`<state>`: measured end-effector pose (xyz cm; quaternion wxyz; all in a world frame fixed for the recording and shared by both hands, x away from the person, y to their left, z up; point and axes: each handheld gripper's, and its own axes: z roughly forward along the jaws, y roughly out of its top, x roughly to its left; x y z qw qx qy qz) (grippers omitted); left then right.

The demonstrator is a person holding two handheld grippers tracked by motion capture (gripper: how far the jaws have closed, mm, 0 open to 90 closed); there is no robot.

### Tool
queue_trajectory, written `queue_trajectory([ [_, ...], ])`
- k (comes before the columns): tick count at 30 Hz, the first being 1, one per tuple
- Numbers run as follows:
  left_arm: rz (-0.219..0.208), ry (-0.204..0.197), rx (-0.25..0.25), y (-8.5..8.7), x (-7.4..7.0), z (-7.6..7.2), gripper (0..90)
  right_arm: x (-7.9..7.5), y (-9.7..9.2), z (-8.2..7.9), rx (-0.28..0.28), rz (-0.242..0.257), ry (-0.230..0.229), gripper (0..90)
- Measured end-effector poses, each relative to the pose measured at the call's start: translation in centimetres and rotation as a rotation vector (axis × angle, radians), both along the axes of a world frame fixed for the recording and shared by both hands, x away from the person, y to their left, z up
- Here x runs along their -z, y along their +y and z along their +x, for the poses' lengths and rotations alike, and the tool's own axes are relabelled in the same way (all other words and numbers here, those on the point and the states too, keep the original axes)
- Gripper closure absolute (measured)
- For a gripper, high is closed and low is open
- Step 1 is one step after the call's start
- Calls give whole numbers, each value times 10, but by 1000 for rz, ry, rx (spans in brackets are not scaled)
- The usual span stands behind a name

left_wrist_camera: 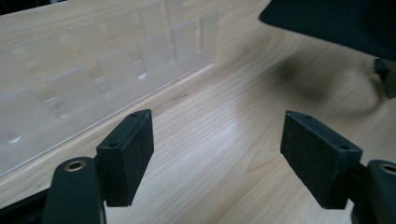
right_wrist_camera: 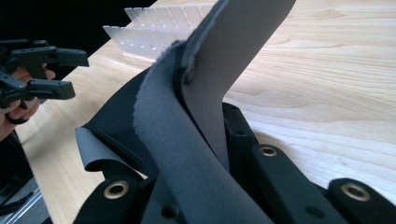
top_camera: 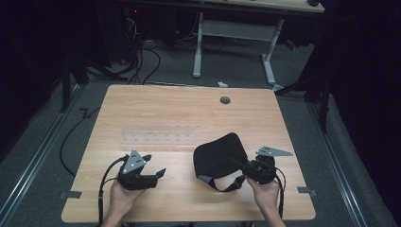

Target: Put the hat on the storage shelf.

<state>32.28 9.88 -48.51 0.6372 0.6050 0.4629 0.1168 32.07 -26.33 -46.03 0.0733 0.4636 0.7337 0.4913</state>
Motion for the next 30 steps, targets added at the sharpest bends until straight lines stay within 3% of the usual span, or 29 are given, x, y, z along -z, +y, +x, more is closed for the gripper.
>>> queue_trajectory([
  [12, 22, -19, 104, -25, -2, -12, 261, 0, 17, 1, -48, 16, 31, 856],
  [19, 39, -29, 136, -34, 0, -16, 258, -3, 25, 0, -83, -4, 31, 856],
  [30, 55, -53, 165, -43, 1, -21, 241, -8, 31, 1, -117, 21, 47, 856],
])
